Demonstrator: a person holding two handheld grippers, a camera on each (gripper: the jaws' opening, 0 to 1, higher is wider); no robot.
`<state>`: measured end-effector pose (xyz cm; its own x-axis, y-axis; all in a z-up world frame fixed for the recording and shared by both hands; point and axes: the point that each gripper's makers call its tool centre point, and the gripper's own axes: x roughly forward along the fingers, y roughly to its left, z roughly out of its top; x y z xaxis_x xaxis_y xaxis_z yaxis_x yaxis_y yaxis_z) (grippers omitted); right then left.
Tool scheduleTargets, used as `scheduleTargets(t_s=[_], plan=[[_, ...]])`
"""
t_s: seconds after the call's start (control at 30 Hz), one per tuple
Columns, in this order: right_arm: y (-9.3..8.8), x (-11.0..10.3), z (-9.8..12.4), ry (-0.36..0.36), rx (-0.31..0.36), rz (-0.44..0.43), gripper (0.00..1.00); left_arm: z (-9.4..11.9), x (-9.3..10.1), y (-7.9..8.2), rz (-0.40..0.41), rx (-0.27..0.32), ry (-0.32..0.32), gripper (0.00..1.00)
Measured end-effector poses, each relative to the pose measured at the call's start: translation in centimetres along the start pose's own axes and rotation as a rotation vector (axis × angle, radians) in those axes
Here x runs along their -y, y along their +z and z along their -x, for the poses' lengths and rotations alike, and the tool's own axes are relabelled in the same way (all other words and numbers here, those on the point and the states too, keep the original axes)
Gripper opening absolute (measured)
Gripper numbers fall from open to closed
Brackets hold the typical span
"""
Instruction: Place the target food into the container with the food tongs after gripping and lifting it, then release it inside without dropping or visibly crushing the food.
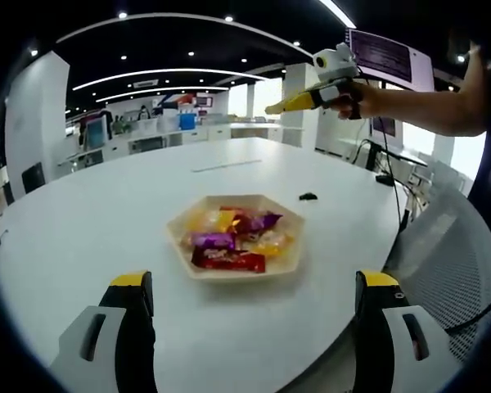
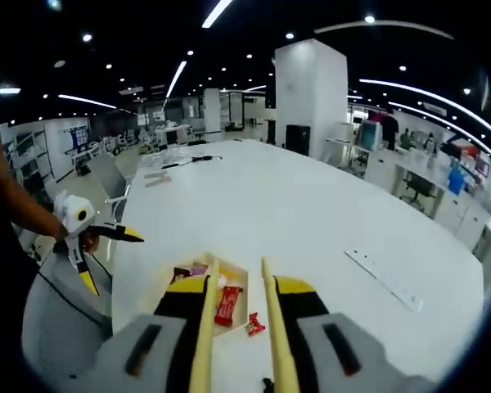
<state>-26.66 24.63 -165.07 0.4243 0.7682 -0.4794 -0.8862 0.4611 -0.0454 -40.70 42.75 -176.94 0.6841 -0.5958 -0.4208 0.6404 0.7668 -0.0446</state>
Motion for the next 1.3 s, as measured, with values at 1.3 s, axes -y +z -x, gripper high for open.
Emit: scheduleTargets(t_s=[1.3], plan=[[-12.8,2.5,8.6,-0.312,0.021,-0.121,0.29,0.2,-0.4,0.1,0.004,0.010,0.020,1.00]])
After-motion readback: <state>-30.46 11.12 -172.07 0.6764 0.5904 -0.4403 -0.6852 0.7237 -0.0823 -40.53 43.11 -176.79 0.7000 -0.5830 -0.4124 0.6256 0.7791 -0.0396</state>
